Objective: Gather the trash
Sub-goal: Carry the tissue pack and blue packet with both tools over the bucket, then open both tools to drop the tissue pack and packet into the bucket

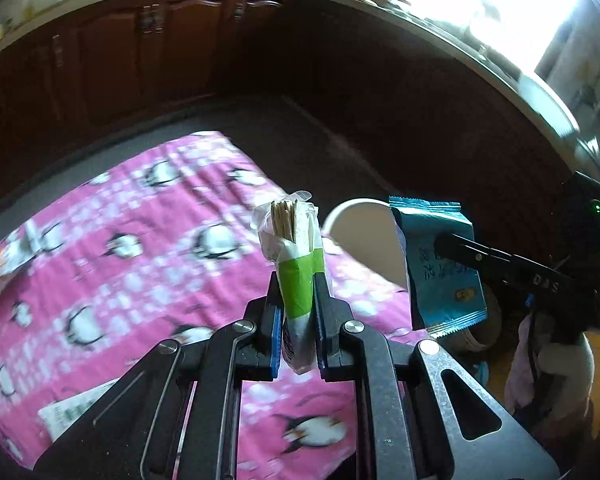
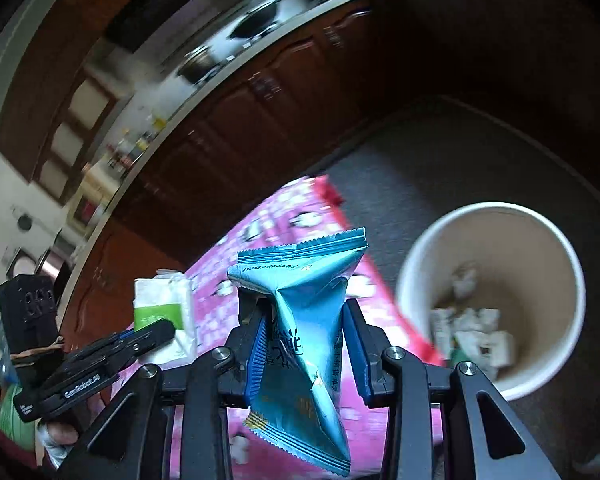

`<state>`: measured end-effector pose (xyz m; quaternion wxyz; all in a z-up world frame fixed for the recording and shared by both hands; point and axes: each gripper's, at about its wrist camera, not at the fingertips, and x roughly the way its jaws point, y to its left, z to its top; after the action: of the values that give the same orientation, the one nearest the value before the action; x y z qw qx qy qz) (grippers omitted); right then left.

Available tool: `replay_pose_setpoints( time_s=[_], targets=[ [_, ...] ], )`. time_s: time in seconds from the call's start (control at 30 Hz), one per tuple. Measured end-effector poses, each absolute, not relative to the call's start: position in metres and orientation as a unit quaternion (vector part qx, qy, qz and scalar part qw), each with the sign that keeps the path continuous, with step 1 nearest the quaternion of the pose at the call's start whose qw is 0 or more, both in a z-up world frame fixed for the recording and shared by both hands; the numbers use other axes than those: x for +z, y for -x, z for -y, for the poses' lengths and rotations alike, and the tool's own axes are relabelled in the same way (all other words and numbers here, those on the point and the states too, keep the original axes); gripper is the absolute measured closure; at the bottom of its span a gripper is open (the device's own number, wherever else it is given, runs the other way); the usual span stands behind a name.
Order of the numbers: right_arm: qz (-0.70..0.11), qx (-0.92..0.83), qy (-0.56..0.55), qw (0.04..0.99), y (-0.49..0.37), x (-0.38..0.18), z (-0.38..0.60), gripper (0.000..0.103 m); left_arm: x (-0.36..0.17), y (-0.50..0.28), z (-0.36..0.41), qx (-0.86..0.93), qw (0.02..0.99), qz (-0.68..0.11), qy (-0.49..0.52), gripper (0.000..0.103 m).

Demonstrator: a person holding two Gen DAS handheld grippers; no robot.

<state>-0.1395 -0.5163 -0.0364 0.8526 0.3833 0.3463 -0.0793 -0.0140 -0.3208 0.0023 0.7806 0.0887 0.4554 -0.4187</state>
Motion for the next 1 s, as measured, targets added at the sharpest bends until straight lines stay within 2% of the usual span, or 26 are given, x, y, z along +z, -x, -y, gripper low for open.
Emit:
replay_pose_setpoints(
  time_s=[0.5,0.8,0.83,0.87,0.9,1.0],
  targets=[
    [-0.362,-0.189,-0.387,0.827,0.185,-0.068,0.583,0.068,-0.028,0.032,0.427,-0.463,0.738,-0.478,-0.116,0.092],
    [-0.391,-0.223,-0.379,0.808,0.187,-0.097,0.601,0.068,-0.058,0.027,0.462,-0.464,0.718,-0.508,-0.101,0.092],
    [-0.394,-0.229,-0.379,0.805,0.186,-0.100,0.604,0.066,-0.062,0.026,0.464,-0.463,0.717,-0.512,-0.098,0.091],
    [-0.396,-0.233,-0.382,0.802,0.185,-0.103,0.606,0.049,-0.065,0.025,0.466,-0.463,0.715,-0.515,-0.095,0.091],
    [-0.396,-0.235,-0.384,0.800,0.184,-0.103,0.606,0.043,-0.068,0.024,0.468,-0.461,0.712,-0.521,-0.093,0.088],
    [-0.396,-0.237,-0.385,0.800,0.185,-0.107,0.606,0.043,-0.073,0.021,0.466,-0.460,0.708,-0.529,-0.091,0.070]
  ],
)
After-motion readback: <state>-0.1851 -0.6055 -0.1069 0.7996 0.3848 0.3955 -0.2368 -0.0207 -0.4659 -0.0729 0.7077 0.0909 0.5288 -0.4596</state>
